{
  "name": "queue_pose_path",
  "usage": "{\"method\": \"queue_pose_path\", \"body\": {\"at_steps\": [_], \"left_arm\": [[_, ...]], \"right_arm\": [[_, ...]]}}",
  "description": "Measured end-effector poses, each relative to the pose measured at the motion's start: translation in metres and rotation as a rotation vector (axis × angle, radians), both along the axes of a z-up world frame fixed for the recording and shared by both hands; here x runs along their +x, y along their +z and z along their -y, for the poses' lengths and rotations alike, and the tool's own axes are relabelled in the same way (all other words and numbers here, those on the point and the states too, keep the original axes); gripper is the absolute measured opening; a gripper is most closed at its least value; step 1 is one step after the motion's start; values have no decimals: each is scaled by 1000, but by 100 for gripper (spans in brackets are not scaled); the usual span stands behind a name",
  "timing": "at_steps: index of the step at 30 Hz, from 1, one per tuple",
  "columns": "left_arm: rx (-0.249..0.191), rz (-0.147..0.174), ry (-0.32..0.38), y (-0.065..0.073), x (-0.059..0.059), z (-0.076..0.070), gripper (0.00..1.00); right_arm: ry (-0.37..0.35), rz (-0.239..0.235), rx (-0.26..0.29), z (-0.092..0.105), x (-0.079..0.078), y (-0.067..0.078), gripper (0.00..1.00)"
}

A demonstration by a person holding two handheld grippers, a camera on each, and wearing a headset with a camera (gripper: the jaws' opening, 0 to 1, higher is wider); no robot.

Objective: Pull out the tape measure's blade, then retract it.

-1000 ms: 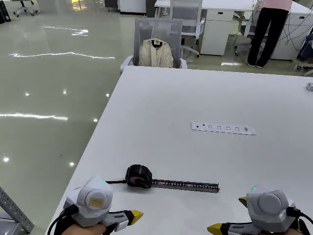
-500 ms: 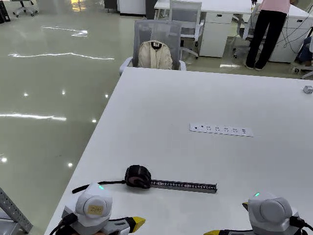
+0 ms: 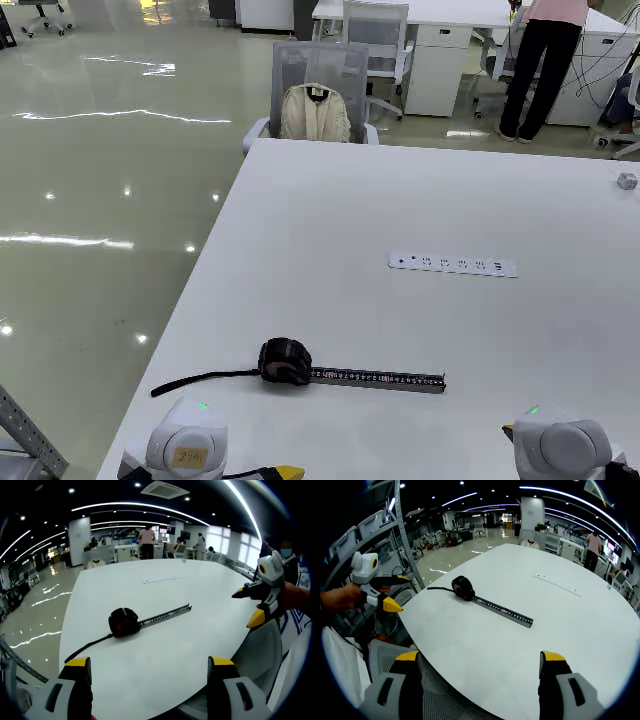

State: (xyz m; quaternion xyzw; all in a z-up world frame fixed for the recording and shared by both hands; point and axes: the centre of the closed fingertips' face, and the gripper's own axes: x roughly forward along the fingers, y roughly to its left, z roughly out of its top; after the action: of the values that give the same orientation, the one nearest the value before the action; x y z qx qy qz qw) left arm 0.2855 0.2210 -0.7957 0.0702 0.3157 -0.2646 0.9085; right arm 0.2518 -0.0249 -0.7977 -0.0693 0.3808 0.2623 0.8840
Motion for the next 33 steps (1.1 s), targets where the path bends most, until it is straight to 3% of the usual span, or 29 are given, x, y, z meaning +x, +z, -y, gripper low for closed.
{"method": "queue_pose_path", "body": {"at_steps": [14, 24, 33], "left_arm": [[5, -10, 23, 9, -18, -1, 100], [4, -12, 34, 15, -21, -1, 100], [-4, -23, 52, 17, -24, -1, 100]], "right_arm": [[16, 10, 13, -8, -17, 22, 100], [13, -2, 19, -9, -28, 26, 100], [18, -4, 13, -7, -28, 27, 100]]}}
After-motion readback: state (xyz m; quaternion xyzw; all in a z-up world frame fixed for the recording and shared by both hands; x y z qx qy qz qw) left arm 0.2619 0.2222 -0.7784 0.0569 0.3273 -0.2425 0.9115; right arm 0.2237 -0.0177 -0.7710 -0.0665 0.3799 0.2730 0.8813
